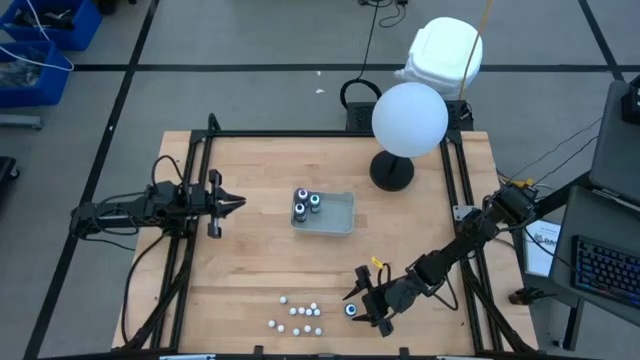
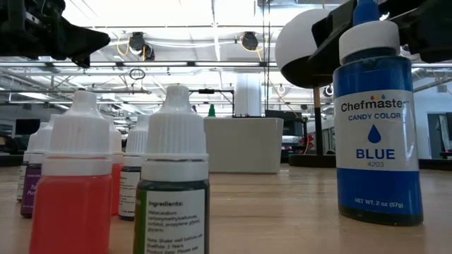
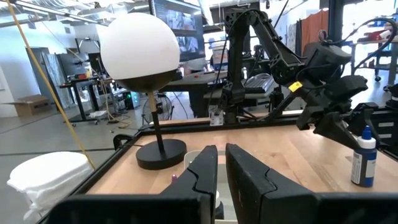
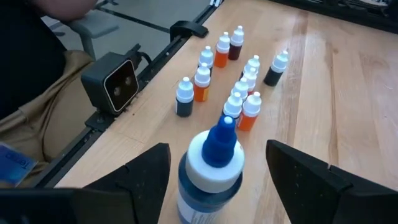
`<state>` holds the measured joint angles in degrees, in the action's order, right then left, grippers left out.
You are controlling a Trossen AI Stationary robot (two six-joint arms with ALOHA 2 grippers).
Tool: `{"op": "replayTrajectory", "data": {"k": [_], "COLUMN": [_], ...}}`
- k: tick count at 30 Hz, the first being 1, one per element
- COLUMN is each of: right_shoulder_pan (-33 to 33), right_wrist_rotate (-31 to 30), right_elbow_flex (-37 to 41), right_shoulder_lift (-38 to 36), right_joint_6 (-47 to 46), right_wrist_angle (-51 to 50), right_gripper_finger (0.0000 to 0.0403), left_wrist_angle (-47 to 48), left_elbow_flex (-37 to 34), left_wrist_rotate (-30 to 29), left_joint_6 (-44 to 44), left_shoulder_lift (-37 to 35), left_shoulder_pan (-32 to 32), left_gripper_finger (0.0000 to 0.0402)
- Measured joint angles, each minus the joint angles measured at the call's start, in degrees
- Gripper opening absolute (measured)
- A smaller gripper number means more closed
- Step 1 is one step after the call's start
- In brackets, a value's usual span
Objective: Pick & Place food coloring
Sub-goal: Put the large blue food coloring bottle into the gray bin
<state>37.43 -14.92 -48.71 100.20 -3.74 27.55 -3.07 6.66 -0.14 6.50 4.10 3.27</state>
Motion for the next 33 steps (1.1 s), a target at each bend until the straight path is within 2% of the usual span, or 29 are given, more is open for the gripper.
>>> {"op": "replayTrajectory", "data": {"k": [17, 21, 33], "right_shoulder_pan": [-1.8, -1.8, -1.9], "right_wrist_rotate": [0.2, 4.0, 4.7], "right_elbow_flex": [0.0, 0.0, 0.0], "right_shoulder_lift": [0.0, 0.0, 0.0], "right_joint_6": [-1.4, -1.2, 0.2], "right_wrist_angle": [0.0, 0.0, 0.0], "right_gripper_finger": [0.0205, 0.0194, 0.0126], "left_wrist_angle": [0.0, 0.0, -0.1], "left_elbow_flex": [0.0, 0.0, 0.0], "left_wrist_rotate": [0.0, 0.0, 0.0], "left_joint_6": [0.0, 0.0, 0.1], "left_shoulder_lift": [0.0, 0.0, 0.0], "left_shoulder_pan": [0.0, 0.0, 0.0], "left_gripper_finger": [0.0042, 0.0042, 0.0042]}}
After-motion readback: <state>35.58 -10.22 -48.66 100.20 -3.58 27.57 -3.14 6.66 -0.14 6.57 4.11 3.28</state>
